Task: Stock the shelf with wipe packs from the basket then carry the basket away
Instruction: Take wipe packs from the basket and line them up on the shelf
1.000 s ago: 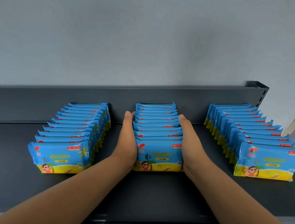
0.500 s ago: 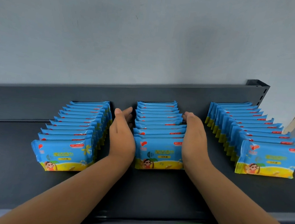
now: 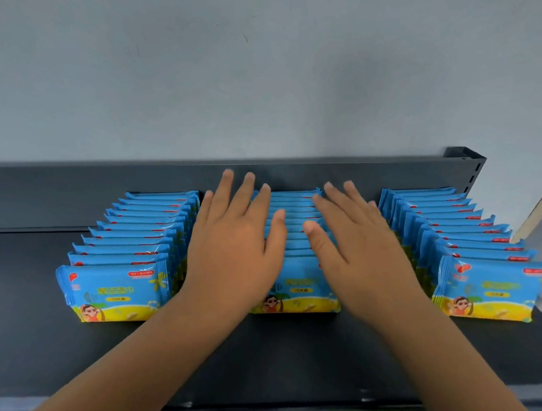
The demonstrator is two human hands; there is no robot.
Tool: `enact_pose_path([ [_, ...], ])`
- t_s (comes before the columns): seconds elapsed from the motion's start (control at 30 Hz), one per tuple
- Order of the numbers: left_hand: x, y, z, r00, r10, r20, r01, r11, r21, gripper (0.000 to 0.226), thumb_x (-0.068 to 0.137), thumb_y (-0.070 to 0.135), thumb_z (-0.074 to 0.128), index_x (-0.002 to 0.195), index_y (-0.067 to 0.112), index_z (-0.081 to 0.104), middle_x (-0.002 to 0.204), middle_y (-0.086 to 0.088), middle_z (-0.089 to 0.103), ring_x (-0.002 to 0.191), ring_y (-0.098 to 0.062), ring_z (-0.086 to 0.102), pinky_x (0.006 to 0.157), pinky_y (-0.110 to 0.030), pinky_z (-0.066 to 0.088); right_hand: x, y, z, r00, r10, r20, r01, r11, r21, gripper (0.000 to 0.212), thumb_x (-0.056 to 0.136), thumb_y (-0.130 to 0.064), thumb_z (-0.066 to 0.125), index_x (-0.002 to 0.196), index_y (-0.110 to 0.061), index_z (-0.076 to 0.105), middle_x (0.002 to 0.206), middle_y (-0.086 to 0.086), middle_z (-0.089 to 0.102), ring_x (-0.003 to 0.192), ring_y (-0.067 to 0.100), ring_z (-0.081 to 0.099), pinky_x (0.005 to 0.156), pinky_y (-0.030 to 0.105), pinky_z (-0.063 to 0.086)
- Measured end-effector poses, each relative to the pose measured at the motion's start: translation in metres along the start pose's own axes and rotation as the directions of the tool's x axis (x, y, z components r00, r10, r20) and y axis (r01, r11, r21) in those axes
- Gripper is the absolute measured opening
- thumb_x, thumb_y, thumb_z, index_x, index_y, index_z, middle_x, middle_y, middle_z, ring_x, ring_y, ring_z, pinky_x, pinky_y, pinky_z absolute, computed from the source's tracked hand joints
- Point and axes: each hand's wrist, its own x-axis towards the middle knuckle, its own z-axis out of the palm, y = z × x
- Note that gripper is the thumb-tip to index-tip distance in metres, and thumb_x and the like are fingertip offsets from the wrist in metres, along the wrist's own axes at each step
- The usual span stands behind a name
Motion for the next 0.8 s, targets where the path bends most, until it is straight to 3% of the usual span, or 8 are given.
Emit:
enact_pose_path([
  [0.13, -0.004, 0.004, -0.010, 0.995, 0.064, 0.073, -0.074, 0.988, 0.136, 0.073, 0.102, 0.056, 0.010, 0.158, 0.019, 0.039, 0.167, -0.004, 0.031, 0.159, -0.025, 0.011, 0.129, -0.048, 0.013, -0.007, -0.011, -0.014, 1.000, -0.022, -0.008, 0.020, 0.990, -0.140, 0.073, 0.100, -0.062, 0.015, 0.161, -0.024, 0.026, 0.170, -0.007, 0.018, 0.158, 0.010, 0.001, 0.129, 0.037, 0.006],
  [0.47, -0.017, 0.029, -0.006, 0.980, 0.149, 0.134, -0.165, 0.979, 0.121, 0.067, 0.104, 0.055, 0.016, 0.160, 0.024, 0.036, 0.167, 0.000, 0.032, 0.159, -0.024, 0.012, 0.128, -0.048, 0.016, -0.037, 0.007, -0.025, 0.993, 0.068, -0.096, -0.074, 0.995, -0.064, 0.068, 0.103, -0.062, 0.026, 0.159, -0.024, 0.032, 0.168, -0.008, 0.023, 0.158, 0.008, 0.003, 0.129, 0.036, 0.008],
  [0.63, -0.010, 0.086, 0.003, 0.973, 0.214, 0.082, -0.223, 0.968, 0.114, 0.067, 0.103, 0.053, 0.013, 0.157, 0.024, 0.041, 0.164, 0.001, 0.038, 0.159, -0.024, 0.012, 0.128, -0.046, 0.015, -0.045, 0.052, -0.053, 0.991, 0.067, -0.118, -0.071, 0.997, -0.031, 0.066, 0.103, -0.062, 0.030, 0.160, -0.027, 0.030, 0.169, -0.012, 0.019, 0.157, 0.004, -0.003, 0.128, 0.033, 0.008],
  [0.77, 0.004, 0.156, 0.018, 0.963, 0.268, 0.031, -0.269, 0.956, 0.117, 0.064, 0.104, 0.050, 0.018, 0.150, 0.020, 0.051, 0.160, -0.001, 0.045, 0.157, -0.025, 0.019, 0.128, -0.047, 0.012, -0.050, 0.115, -0.083, 0.983, 0.057, -0.175, -0.062, 0.998, -0.019, 0.065, 0.102, -0.058, 0.030, 0.157, -0.026, 0.036, 0.166, -0.011, 0.027, 0.157, 0.007, 0.005, 0.125, 0.029, -0.002],
  [0.8, 0.006, 0.173, 0.024, 0.962, 0.273, 0.024, -0.274, 0.955, 0.116, 0.063, 0.104, 0.050, 0.020, 0.148, 0.019, 0.053, 0.158, -0.002, 0.048, 0.157, -0.025, 0.022, 0.128, -0.047, 0.010, -0.052, 0.130, -0.087, 0.979, 0.082, -0.185, -0.074, 0.996, 0.051, 0.058, 0.102, -0.053, 0.033, 0.154, -0.028, 0.041, 0.163, -0.013, 0.034, 0.155, 0.004, 0.010, 0.125, 0.031, -0.003],
])
